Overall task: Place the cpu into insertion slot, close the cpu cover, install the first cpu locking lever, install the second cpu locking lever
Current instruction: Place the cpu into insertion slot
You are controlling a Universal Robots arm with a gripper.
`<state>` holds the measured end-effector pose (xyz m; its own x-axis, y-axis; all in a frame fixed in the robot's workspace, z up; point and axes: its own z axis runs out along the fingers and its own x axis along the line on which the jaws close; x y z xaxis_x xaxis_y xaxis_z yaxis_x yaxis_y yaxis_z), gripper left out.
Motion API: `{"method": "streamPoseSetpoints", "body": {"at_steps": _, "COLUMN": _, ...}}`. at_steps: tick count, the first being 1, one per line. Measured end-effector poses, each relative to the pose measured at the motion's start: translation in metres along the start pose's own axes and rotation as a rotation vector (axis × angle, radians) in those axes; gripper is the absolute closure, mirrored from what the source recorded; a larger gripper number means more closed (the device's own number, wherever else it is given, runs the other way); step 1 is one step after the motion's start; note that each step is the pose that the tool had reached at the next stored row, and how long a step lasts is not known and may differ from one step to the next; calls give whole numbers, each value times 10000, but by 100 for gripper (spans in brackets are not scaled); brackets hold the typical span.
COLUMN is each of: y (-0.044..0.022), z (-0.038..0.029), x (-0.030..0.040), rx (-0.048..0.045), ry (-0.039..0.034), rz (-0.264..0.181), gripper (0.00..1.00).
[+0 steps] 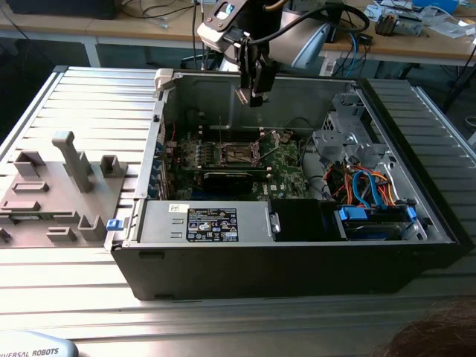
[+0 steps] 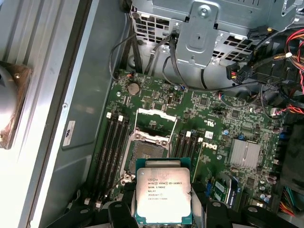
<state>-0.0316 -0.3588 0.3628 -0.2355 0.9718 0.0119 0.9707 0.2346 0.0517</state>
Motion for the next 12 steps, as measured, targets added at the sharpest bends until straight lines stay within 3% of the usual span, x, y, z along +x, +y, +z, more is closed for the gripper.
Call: {"method": "streamPoseSetpoints", "body": {"at_steps": 12, "y": 0, "z": 0, "x": 0, "rx": -1, "ry": -4, "rz": 70, "gripper": 46}}
